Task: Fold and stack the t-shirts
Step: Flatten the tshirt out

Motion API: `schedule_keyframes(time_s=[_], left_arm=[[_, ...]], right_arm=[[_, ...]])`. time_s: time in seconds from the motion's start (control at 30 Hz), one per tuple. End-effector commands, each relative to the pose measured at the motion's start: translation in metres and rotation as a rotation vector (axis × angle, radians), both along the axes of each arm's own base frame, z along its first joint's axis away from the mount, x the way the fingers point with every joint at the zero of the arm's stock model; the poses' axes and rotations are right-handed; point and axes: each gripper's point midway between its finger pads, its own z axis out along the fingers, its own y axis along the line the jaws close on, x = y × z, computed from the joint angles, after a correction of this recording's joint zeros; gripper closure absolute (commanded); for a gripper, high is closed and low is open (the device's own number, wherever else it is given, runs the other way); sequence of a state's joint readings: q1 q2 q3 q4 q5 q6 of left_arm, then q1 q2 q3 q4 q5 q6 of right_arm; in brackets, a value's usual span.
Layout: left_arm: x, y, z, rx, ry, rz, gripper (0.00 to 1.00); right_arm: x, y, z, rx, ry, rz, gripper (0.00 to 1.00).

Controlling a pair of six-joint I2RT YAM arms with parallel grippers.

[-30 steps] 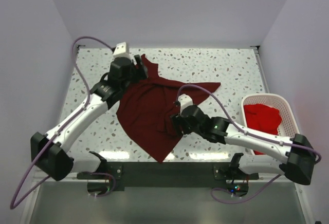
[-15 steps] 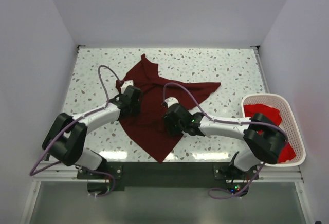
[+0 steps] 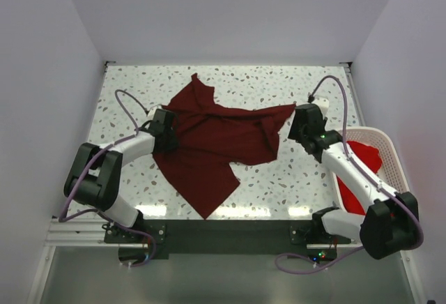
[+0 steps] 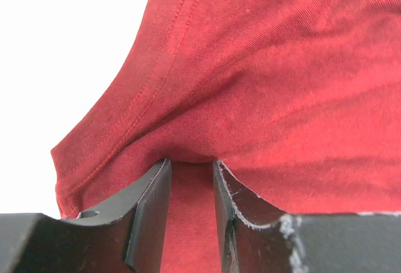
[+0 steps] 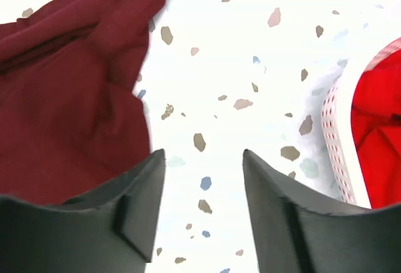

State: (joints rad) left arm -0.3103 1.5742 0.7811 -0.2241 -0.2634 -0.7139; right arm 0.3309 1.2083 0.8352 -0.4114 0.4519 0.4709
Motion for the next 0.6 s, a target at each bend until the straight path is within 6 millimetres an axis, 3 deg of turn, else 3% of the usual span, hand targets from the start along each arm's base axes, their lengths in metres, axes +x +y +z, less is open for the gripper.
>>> schedule_keyframes(time_s=[0.0,0.17,0.37,0.57], left_arm=[[-0.028,0.026,-0.023,0.06,0.127,0.025,0.61],[-0.016,0.028,-0.012,0.085,0.111,0.016,0.58],[-0.015,0.036,0.004,0.125,0.078,0.023,0.55],[-0.02,0.038,-0.004,0.13,0.097,0.028,0.54]], right_arm=[[-0.011,-0.004,0.009,-0.039,0.042,-0.004,0.42],[-0.007,0.065,0.009,0.105,0.001,0.318,0.38],[0.012,0.099,-0.002,0.104,0.031,0.425,0.37],[0.049,0.134,-0.017,-0.126,0.117,0.523,0.37]])
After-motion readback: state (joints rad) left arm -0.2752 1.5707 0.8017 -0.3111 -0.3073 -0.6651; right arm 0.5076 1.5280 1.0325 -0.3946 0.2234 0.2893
